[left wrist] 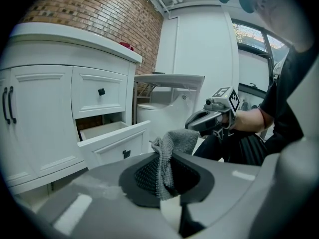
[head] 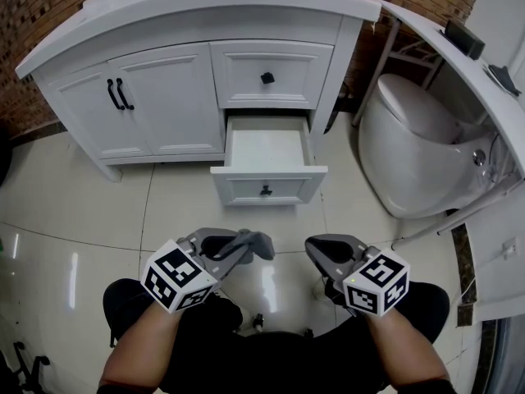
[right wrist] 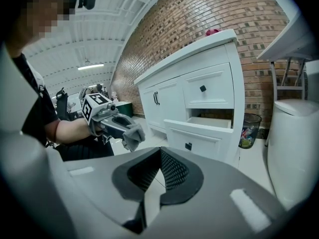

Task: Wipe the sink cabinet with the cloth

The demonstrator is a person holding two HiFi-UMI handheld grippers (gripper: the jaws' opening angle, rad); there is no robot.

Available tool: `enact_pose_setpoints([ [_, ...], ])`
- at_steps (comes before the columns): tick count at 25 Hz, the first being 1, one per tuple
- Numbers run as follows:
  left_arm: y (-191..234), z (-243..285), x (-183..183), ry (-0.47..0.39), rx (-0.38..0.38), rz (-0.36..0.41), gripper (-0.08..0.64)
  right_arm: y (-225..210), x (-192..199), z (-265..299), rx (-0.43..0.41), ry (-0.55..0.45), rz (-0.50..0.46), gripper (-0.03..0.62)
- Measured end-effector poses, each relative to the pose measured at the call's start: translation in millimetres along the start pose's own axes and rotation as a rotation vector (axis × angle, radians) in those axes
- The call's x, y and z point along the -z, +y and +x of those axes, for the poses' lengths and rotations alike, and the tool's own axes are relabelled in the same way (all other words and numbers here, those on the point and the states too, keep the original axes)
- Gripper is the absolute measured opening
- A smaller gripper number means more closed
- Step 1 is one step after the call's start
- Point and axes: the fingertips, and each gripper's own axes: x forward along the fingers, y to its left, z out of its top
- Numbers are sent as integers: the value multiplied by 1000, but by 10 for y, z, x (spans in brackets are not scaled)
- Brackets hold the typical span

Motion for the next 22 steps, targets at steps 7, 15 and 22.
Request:
enact_pose_setpoints([
  [7, -10, 24, 30, 13, 2, 8, 37, 14, 58, 40, -3, 24, -5, 3],
  [15, 17, 31, 47, 19, -8, 4, 37, -7, 57, 46, 4, 25, -10, 3],
  [22, 13, 45, 64, 29, -8, 6, 37, 2, 52, 49, 4, 24, -11, 3],
])
